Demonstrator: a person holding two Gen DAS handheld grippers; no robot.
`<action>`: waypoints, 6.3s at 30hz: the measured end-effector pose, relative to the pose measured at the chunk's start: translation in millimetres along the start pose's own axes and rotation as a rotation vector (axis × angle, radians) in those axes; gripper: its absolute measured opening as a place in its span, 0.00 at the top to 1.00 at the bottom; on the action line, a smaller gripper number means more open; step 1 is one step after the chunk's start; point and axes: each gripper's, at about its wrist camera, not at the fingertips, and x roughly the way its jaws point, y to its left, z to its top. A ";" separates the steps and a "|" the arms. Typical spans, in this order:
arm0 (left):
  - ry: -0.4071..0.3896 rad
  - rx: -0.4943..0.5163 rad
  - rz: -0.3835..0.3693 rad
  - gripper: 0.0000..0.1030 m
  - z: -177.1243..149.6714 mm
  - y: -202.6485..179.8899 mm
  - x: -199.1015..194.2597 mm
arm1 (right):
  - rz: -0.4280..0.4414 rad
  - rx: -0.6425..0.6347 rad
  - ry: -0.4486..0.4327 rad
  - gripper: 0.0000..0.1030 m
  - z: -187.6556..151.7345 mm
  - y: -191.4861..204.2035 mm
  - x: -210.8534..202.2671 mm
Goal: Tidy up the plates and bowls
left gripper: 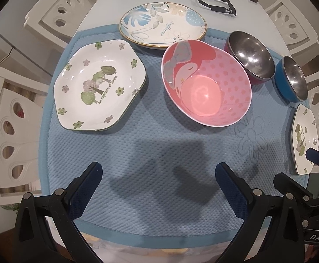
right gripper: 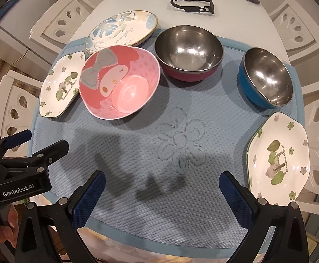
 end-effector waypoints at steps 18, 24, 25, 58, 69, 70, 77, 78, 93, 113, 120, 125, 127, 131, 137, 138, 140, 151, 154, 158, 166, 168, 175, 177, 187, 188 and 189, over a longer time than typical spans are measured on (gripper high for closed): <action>-0.114 -0.067 -0.034 0.01 136.0 77.5 -34.5 | 0.025 -0.174 -0.210 0.00 145.6 43.8 -74.2; -0.068 -0.075 0.028 0.01 206.0 95.3 15.4 | 0.062 -0.154 -0.132 0.00 238.3 41.6 -21.6; -0.057 -0.080 0.016 0.01 213.3 97.1 25.2 | 0.049 -0.147 -0.099 0.00 253.4 41.6 -0.4; -0.021 -0.002 -0.121 0.63 250.1 70.4 123.3 | 0.074 0.063 0.056 0.33 315.0 30.5 156.0; -0.034 -0.024 -0.111 0.62 251.8 88.2 106.9 | 0.150 0.131 0.064 0.42 307.5 30.1 140.4; -0.042 -0.028 -0.111 0.62 251.7 89.3 103.4 | 0.162 0.137 0.061 0.42 307.2 31.2 137.7; -0.095 -0.009 -0.106 0.59 260.3 99.7 77.4 | 0.208 0.170 0.025 0.42 305.0 32.0 117.8; -0.106 -0.005 -0.097 0.59 260.7 99.0 71.2 | 0.227 0.184 0.020 0.42 304.5 29.4 113.3; -0.120 -0.042 -0.085 0.59 229.0 120.3 33.8 | 0.280 0.136 -0.027 0.42 276.5 67.4 53.9; -0.094 -0.163 -0.064 0.59 63.7 118.2 4.0 | 0.390 0.061 0.062 0.42 121.0 82.0 50.5; -0.053 -0.182 -0.074 0.59 -2.4 100.6 6.7 | 0.387 0.058 0.089 0.42 57.5 73.7 50.3; -0.028 -0.184 -0.076 0.59 -39.9 87.8 8.4 | 0.381 0.054 0.105 0.42 20.3 65.0 49.0; -0.017 -0.191 -0.085 0.59 -53.3 83.0 9.9 | 0.382 0.062 0.118 0.42 7.4 60.5 52.0; 0.006 -0.185 -0.096 0.59 -72.9 70.5 15.4 | 0.384 0.082 0.143 0.42 -17.8 49.8 59.3; 0.050 -0.161 -0.118 0.59 -96.3 49.4 32.8 | 0.371 0.121 0.171 0.42 -48.6 29.6 71.3; 0.061 -0.157 -0.122 0.59 -100.3 45.4 37.5 | 0.365 0.123 0.175 0.42 -52.4 27.2 73.0; 0.076 -0.151 -0.126 0.59 -102.6 39.2 44.1 | 0.353 0.134 0.181 0.42 -59.6 20.1 76.7; 0.036 -0.119 -0.111 0.59 -109.0 16.3 60.3 | 0.316 0.162 0.159 0.42 -74.0 -2.4 92.8; 0.029 -0.122 -0.119 0.59 -107.7 14.8 63.6 | 0.303 0.169 0.158 0.42 -75.6 -1.8 98.5; 0.032 -0.113 -0.102 0.59 -107.7 13.2 69.8 | 0.291 0.170 0.142 0.43 -76.4 1.5 100.6; 0.019 -0.096 -0.105 0.59 -103.1 5.5 71.7 | 0.294 0.203 0.095 0.43 -81.8 -3.6 100.6; 0.018 -0.091 -0.102 0.59 -104.0 5.6 71.8 | 0.276 0.181 0.083 0.43 -83.3 -1.0 99.8; 0.017 -0.083 -0.093 0.59 -110.3 4.8 71.5 | 0.206 0.097 0.071 0.43 -84.7 14.0 99.3; 0.017 -0.071 -0.083 0.59 -113.6 3.4 71.8 | 0.196 0.093 0.069 0.43 -84.7 17.4 99.5; 0.010 -0.067 -0.085 0.59 -124.1 4.3 70.3 | 0.157 0.062 0.059 0.43 -83.2 36.4 103.5; 0.010 -0.066 -0.085 0.59 -124.8 4.3 70.1 | 0.154 0.059 0.059 0.43 -83.0 37.2 103.8; 0.009 -0.067 -0.086 0.59 -124.9 5.0 70.2 | 0.149 0.055 0.059 0.43 -83.4 37.7 103.9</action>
